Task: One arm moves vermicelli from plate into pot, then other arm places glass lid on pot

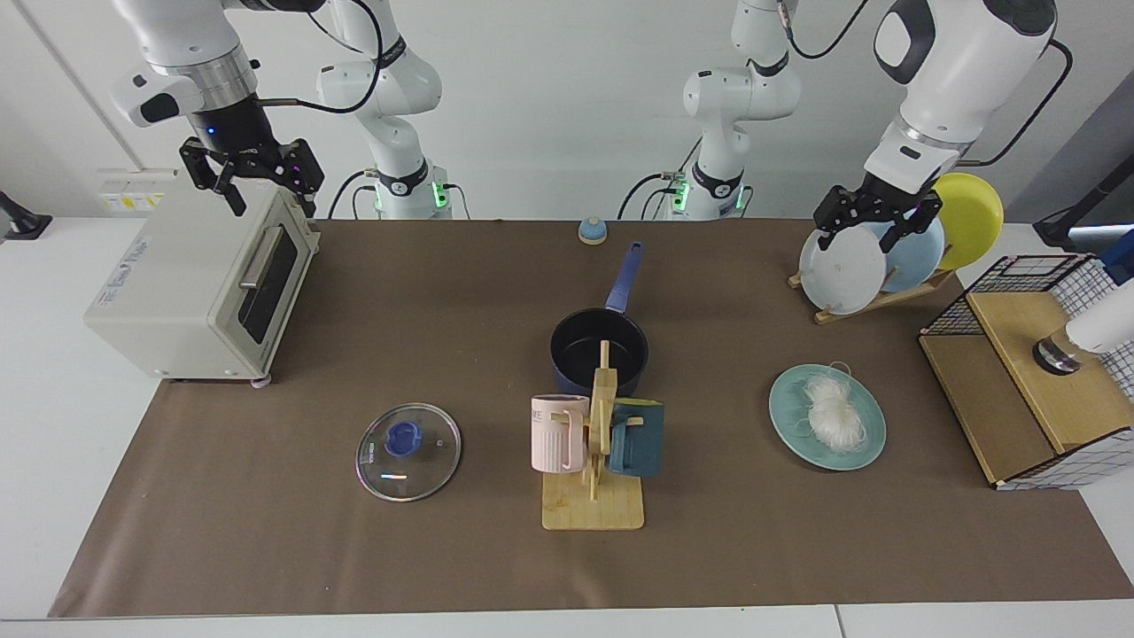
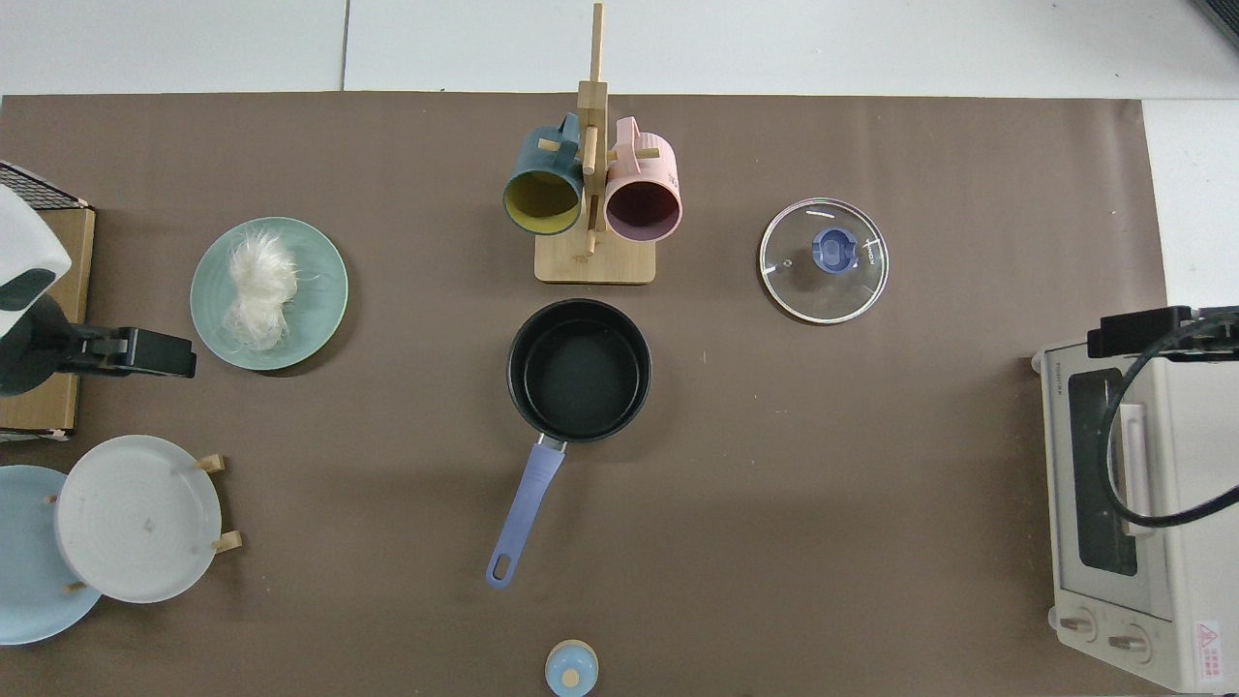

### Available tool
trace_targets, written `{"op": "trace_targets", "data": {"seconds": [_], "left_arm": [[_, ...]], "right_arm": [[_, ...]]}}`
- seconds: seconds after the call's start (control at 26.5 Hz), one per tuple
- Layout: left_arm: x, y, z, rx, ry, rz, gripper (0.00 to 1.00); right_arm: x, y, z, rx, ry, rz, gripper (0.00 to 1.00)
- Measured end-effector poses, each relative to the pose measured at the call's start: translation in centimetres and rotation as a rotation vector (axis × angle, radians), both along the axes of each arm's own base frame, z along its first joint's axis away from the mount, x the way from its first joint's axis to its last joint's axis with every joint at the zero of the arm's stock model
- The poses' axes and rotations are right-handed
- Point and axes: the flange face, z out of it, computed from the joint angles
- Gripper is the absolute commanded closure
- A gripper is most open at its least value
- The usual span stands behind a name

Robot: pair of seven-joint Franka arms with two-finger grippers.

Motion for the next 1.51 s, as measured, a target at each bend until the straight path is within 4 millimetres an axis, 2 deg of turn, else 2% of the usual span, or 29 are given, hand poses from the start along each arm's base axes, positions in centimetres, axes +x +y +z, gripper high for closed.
{"op": "trace_targets", "data": {"seconds": [0.49,0.87,1.17,1.51], "left_arm": [[0.0,0.0,0.0,0.000,0.000,-0.001,0.00],[0.0,0.0,0.0,0.000,0.000,-0.001,0.00],[0.0,-0.1,0.0,0.000,-0.001,-0.001,0.00],[0.3,0.0,0.2,0.000,-0.027,0.000,0.00]], "right_arm": [[0.4,0.0,0.1,0.000,-0.025,0.000,0.00],[2.6,1.0,-1.5,0.001,-0.066,0.014,0.00],[5.5,1.4,-4.8,-0.003,-0.074,0.018,0.00],[9.8,2.9,-11.4,-0.009,-0.071,0.016,0.00]]}}
